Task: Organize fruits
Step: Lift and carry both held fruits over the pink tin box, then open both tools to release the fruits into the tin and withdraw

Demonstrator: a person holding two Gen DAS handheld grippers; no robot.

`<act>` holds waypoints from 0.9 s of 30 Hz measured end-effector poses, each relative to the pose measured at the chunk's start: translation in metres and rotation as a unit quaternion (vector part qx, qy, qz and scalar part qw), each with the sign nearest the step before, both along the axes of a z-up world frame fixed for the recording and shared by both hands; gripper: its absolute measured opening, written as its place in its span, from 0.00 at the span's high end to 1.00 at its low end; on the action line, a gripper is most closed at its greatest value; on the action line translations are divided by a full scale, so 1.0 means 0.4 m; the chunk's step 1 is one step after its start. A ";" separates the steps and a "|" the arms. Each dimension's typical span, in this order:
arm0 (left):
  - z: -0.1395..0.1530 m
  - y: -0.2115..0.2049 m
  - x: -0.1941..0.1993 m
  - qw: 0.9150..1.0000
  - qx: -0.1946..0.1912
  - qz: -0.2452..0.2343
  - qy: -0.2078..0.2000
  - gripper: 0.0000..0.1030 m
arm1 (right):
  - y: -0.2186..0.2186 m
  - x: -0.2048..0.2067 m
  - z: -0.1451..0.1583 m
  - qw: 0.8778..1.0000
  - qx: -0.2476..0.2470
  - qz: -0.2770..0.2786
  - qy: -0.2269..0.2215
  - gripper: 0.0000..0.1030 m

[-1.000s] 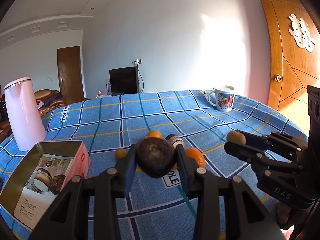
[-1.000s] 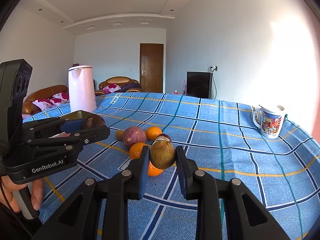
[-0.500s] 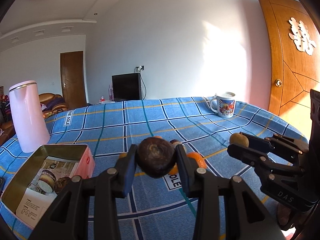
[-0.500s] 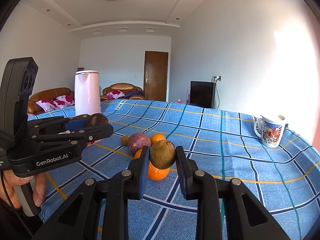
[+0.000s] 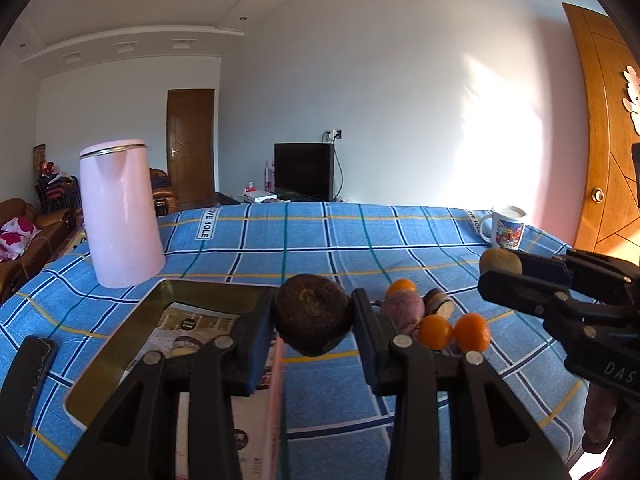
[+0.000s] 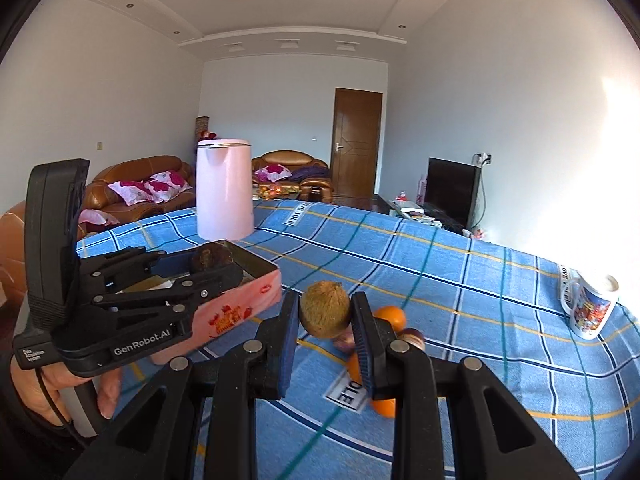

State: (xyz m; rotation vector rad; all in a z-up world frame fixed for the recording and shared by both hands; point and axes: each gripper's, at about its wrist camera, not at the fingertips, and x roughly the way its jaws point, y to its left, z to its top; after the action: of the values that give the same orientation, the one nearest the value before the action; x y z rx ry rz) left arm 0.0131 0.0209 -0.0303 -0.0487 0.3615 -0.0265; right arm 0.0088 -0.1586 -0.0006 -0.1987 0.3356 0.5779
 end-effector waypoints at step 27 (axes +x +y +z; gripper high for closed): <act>-0.070 0.262 0.037 0.989 -0.011 0.116 0.090 0.40 | 0.417 0.099 -0.145 0.983 -0.100 0.113 0.106 0.42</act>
State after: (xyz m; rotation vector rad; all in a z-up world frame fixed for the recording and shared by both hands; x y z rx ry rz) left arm 0.0279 0.1256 -0.0582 -0.1143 0.5334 0.2057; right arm 0.0483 0.0084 -0.0587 -0.3723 0.5840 0.7928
